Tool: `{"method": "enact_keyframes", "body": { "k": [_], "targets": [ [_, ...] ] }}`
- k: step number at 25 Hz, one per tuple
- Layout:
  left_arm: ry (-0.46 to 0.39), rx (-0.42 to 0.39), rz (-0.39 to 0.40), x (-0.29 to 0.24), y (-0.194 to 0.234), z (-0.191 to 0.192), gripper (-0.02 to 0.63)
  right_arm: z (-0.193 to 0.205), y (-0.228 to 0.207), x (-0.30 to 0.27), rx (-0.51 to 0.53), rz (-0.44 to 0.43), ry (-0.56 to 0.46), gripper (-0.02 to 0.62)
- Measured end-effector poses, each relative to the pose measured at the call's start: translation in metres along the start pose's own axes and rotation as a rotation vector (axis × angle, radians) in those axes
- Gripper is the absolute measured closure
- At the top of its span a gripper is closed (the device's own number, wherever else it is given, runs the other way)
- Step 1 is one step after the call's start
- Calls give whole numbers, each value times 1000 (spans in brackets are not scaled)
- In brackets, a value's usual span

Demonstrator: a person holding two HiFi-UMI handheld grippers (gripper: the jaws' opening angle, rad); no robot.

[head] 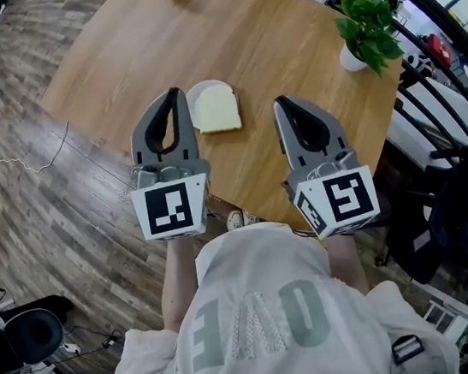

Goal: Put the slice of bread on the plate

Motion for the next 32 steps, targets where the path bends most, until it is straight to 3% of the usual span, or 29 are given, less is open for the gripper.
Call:
{"method": "enact_keyframes", "body": {
  "k": [3, 7, 11, 32],
  "targets": [
    [-53, 66, -16, 16, 2, -9, 598, -3, 6, 2, -8, 4, -23, 575],
    [-97, 25, -20, 27, 0, -20, 598, -4, 14, 2, 4, -8, -17, 575],
    [-81, -27, -31, 29, -5, -20, 598, -3, 19, 2, 22, 6, 3, 577],
    [-83, 5, -51, 41, -1, -25, 598, -11, 27, 12, 112, -7, -36, 580]
  ]
}}
Point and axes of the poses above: the fingertips, and each gripper's own axes: x backward along the fingers, y to its left, z out of its underside, the point moved 7 cm from there along x, backward along the fingers, and after that the axes turned 7 degrees about y, right-handed, at the moved point
